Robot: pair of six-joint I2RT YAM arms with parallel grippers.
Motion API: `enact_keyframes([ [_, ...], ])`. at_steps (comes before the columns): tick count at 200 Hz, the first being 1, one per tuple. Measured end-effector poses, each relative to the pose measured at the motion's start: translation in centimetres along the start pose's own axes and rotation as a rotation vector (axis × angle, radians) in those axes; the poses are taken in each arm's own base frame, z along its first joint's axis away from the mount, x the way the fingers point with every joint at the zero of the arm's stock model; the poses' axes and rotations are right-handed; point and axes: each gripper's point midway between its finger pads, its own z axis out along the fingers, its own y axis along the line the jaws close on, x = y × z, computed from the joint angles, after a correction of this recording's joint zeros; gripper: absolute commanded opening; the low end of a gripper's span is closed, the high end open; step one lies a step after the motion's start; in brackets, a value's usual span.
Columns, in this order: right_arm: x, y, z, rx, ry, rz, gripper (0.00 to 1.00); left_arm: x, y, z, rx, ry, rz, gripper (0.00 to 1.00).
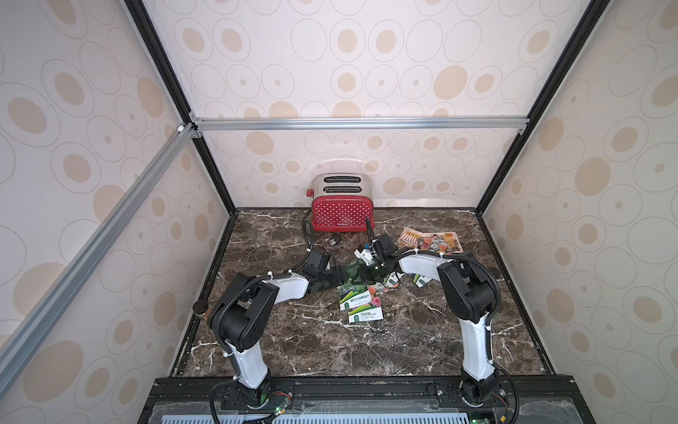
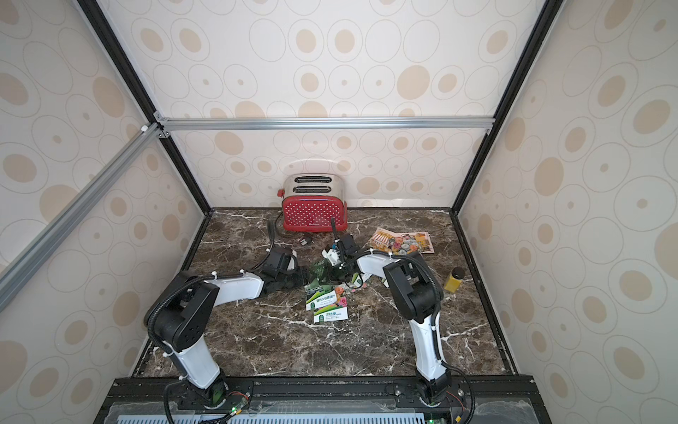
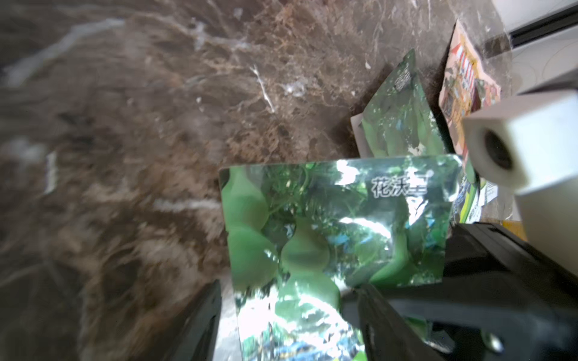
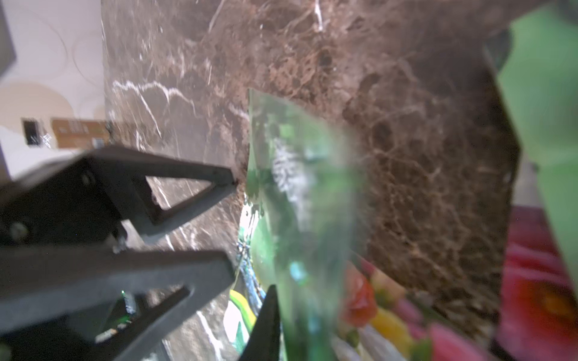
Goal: Arrange the seed packets in a row
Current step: Pick up the seed packet from the center of the board, then place the seed packet at the center of the board.
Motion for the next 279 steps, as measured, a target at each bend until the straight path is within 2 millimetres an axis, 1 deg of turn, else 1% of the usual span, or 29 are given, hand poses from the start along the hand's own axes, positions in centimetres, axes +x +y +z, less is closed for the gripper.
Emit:
enact_keyframes([
  [16, -0.5, 0.8, -0.3, -0.022, -0.003, -0.01, 0.0, 0.4, 0.8, -1.5, -0.044, 0.009, 0.0, 0.77],
  [25, -1.0, 1.3, -0.5, -0.037, -0.011, -0.022, 0.0, -0.1, 0.9, -2.8, -0.058, -0.007, 0.008, 0.78],
  [36, -1.6, 1.9, -0.7, -0.051, -0.021, -0.033, 0.0, -1.2, 0.6, -4.8, -0.057, -0.044, 0.02, 0.78],
  [48, -2.2, 2.6, -1.0, -0.068, -0.033, -0.038, 0.0, -3.0, 0.3, -7.6, -0.04, -0.111, 0.021, 0.77],
  [59, -3.0, 3.3, -1.3, -0.088, -0.047, -0.038, 0.0, -4.9, 0.5, -10.4, -0.032, -0.183, 0.014, 0.76],
  [69, -3.9, 4.1, -1.5, -0.113, -0.066, -0.029, 0.0, -6.2, 1.0, -12.6, -0.034, -0.24, 0.006, 0.77],
  [88, -6.1, 5.9, -1.6, -0.178, -0.112, -0.011, 0.0, -7.7, 2.1, -16.2, -0.059, -0.328, -0.007, 0.77],
  [101, -7.7, 7.0, -1.2, -0.212, -0.138, -0.003, 0.0, -7.8, 2.6, -17.5, -0.074, -0.35, -0.011, 0.76],
  [114, -9.4, 8.3, -0.2, -0.244, -0.158, -0.005, 0.0, -7.8, 3.5, -17.9, -0.099, -0.346, -0.021, 0.76],
  [130, -10.9, 10.2, 1.4, -0.276, -0.165, -0.015, 0.0, -7.4, 5.0, -17.5, -0.138, -0.318, -0.044, 0.77],
  [149, -11.9, 12.7, 3.7, -0.314, -0.159, -0.032, 0.0, -6.9, 7.5, -17.2, -0.183, -0.293, -0.092, 0.77],
  [168, -12.5, 15.3, 6.0, -0.353, -0.153, -0.053, 0.0, -6.6, 9.6, -17.7, -0.209, -0.293, -0.145, 0.79],
  [184, -13.0, 17.3, 8.0, -0.379, -0.159, -0.078, 0.0, -6.6, 10.4, -18.6, -0.22, -0.312, -0.168, 0.79],
  [205, -13.0, 19.3, 10.9, -0.404, -0.166, -0.106, 0.0, -7.0, 10.4, -19.7, -0.213, -0.343, -0.173, 0.79],
  [221, -12.1, 19.8, 13.0, -0.41, -0.158, -0.094, 0.0, -6.9, 10.5, -19.6, -0.208, -0.34, -0.177, 0.79],
  [242, -10.9, 19.8, 15.5, -0.415, -0.144, -0.067, 0.0, -5.8, 11.0, -19.5, -0.205, -0.328, -0.187, 0.81],
  [257, -10.9, 19.8, 17.0, -0.431, -0.155, -0.047, 0.0, -5.2, 11.4, -19.9, -0.204, -0.328, -0.201, 0.81],
  [279, -10.9, 19.3, 18.8, -0.452, -0.178, -0.007, 0.0, -5.5, 11.4, -20.6, -0.192, -0.352, -0.208, 0.81],
])
